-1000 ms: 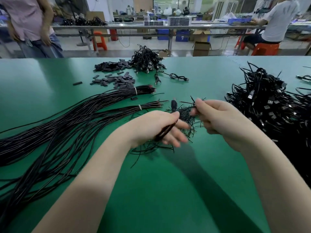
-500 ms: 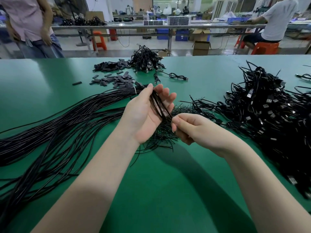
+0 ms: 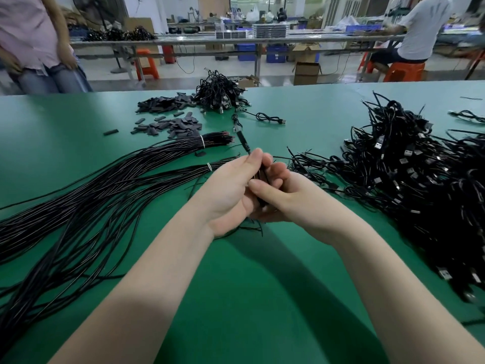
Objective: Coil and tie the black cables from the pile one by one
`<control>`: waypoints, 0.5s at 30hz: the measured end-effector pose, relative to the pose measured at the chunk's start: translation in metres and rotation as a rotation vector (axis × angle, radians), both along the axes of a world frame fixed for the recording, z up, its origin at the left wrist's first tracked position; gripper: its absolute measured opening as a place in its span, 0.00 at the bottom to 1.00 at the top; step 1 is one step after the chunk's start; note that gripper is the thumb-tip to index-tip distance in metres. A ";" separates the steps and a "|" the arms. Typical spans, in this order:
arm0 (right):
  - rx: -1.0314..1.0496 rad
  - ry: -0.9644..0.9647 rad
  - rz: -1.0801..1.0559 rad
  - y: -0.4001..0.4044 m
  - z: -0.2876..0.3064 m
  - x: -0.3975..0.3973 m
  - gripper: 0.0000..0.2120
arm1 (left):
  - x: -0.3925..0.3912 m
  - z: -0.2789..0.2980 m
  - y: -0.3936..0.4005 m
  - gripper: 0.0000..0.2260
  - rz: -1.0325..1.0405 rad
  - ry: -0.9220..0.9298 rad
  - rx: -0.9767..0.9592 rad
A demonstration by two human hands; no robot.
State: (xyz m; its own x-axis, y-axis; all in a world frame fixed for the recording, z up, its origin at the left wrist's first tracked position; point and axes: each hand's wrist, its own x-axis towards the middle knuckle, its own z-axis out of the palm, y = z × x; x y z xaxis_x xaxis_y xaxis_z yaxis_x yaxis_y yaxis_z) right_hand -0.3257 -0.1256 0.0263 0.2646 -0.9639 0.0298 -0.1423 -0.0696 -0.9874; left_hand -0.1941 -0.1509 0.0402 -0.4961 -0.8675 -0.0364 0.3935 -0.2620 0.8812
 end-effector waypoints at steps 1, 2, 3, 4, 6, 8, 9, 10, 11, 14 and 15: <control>0.015 0.026 0.015 -0.001 -0.001 -0.001 0.09 | 0.002 0.000 -0.002 0.12 -0.008 -0.024 0.014; 0.022 0.084 0.024 -0.001 -0.003 -0.003 0.11 | 0.006 -0.001 -0.004 0.13 -0.012 -0.086 0.009; 0.018 0.165 0.021 -0.001 -0.004 -0.003 0.13 | 0.010 -0.001 -0.006 0.13 -0.008 -0.206 -0.019; 0.006 0.258 0.008 -0.002 -0.005 -0.003 0.15 | 0.013 -0.001 -0.007 0.15 0.003 -0.362 -0.068; -0.021 0.431 -0.026 -0.003 -0.010 0.001 0.17 | 0.018 -0.003 -0.009 0.17 0.041 -0.660 -0.157; -0.057 0.593 -0.059 -0.006 -0.014 0.007 0.16 | 0.019 -0.004 -0.008 0.18 0.125 -0.876 -0.240; -0.065 0.645 -0.080 -0.007 -0.016 0.008 0.15 | 0.019 -0.005 -0.008 0.18 0.191 -0.984 -0.325; -0.047 0.637 -0.095 -0.009 -0.018 0.007 0.14 | 0.020 -0.006 -0.009 0.18 0.273 -1.100 -0.434; 0.012 0.541 -0.097 -0.010 -0.019 0.004 0.14 | 0.022 -0.005 -0.011 0.17 0.381 -1.206 -0.556; 0.299 0.086 -0.018 -0.009 -0.017 -0.013 0.13 | 0.031 -0.002 -0.015 0.16 0.459 -1.319 -0.966; 0.345 0.026 0.034 -0.008 -0.017 -0.019 0.13 | 0.031 -0.004 -0.017 0.25 0.328 -1.339 -1.101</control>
